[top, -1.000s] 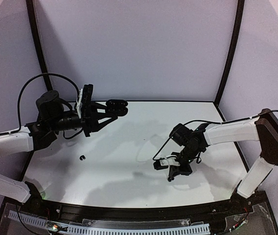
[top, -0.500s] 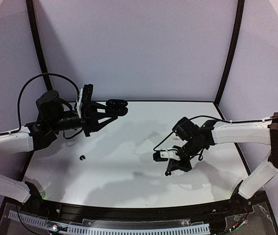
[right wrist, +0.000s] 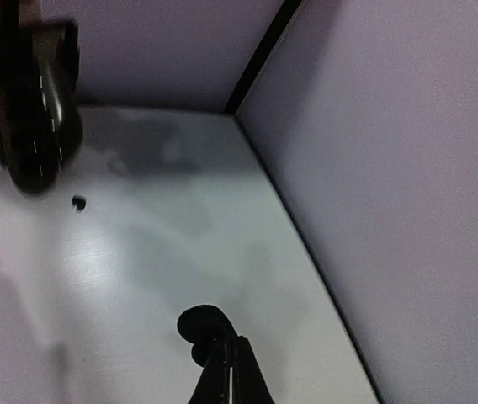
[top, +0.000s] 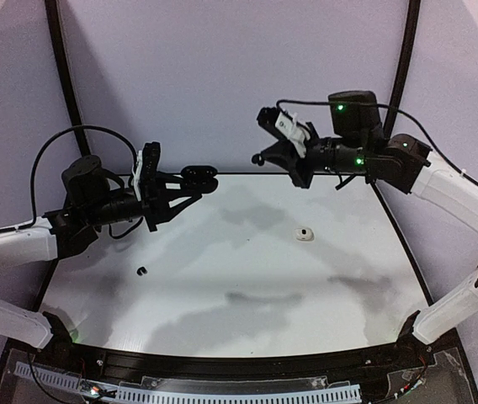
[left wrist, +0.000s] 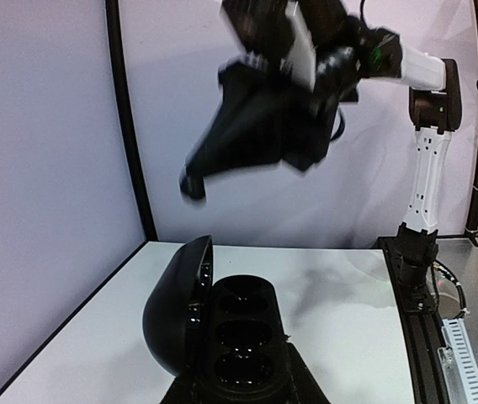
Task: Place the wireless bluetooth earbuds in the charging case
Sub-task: Pick up the right earbud from the center of the board, then insert the right earbud into the right side groove of the charging case, then move the left earbud to the center of the board, then pick up the left earbud from the center of the board.
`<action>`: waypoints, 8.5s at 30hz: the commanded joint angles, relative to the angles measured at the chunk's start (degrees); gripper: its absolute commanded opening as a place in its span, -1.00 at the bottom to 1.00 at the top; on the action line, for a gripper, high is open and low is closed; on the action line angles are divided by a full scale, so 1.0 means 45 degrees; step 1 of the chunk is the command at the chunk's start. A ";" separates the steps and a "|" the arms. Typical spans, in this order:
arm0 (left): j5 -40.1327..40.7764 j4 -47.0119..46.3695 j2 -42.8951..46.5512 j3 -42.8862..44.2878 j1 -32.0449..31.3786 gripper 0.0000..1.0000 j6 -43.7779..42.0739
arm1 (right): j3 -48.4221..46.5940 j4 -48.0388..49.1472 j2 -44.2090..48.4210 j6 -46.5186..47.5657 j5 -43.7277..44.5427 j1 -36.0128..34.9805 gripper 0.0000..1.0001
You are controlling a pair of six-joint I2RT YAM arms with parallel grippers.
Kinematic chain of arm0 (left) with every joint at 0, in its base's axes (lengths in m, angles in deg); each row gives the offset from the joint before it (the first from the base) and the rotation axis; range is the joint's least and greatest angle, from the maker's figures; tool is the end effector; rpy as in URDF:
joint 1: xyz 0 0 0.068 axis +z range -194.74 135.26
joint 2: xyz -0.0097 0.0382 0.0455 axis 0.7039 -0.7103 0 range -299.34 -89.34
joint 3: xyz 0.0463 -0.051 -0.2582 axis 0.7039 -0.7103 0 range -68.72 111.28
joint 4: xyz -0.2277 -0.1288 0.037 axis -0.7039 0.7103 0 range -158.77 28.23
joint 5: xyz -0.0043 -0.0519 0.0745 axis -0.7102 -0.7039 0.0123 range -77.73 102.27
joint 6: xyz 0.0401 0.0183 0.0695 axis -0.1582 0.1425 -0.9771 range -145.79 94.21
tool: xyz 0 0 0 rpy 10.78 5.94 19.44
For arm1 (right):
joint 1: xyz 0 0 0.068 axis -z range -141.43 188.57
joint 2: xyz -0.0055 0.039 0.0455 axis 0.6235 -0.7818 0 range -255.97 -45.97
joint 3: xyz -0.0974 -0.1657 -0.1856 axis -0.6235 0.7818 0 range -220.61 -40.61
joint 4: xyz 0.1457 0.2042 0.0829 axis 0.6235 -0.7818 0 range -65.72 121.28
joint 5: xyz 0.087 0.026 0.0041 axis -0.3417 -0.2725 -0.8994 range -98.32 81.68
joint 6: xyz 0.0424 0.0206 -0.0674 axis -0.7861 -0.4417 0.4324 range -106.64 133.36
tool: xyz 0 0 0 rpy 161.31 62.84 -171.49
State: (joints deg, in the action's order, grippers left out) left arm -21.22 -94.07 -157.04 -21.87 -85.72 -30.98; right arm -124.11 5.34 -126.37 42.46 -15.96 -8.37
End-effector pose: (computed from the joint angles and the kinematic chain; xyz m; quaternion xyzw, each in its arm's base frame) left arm 0.2070 -0.2321 0.3306 0.4496 0.5153 -0.4022 0.6088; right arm 0.2353 0.2658 0.3851 -0.5410 0.6322 0.1404 0.5367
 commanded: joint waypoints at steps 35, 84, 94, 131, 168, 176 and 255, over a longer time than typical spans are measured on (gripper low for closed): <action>0.0885 -0.0844 0.0078 0.0155 0.0062 -0.98 -0.0250 | -0.3412 0.0400 -0.2609 0.2767 0.2340 -0.3684 -1.00; -0.3778 -0.2778 0.0493 -0.0784 0.0229 -0.98 -0.0045 | -0.2206 0.1887 0.0618 -0.1419 -0.1304 -0.2650 -0.32; -0.4617 -0.4525 0.0578 -0.0933 0.0248 -0.98 0.2180 | -0.0424 0.3169 0.1834 -0.5699 -0.0413 -0.0843 0.01; 0.4550 0.0713 0.5304 -0.2023 0.3284 -0.98 0.1713 | -0.9628 0.3308 -1.4292 -0.9075 0.0215 -0.3732 0.12; 0.4532 0.0579 0.5147 -0.2125 0.3304 -0.98 0.1555 | -1.1329 0.4053 -1.7796 -0.6562 0.3884 -0.5039 0.02; 0.4499 0.0476 0.4994 -0.2090 0.3304 -0.98 0.1578 | -1.0845 0.4035 -1.7396 -0.6555 0.4423 -0.5038 -0.34; 0.3638 0.0479 0.4493 -0.1878 0.3311 -0.98 0.1779 | 0.1040 -0.3086 -0.6761 0.3786 -0.3664 -0.0432 -0.03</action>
State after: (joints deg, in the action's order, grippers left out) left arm -3.69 -93.52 -137.33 -32.10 -71.20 -22.81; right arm -119.74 -5.96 -156.64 50.13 -32.88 -10.16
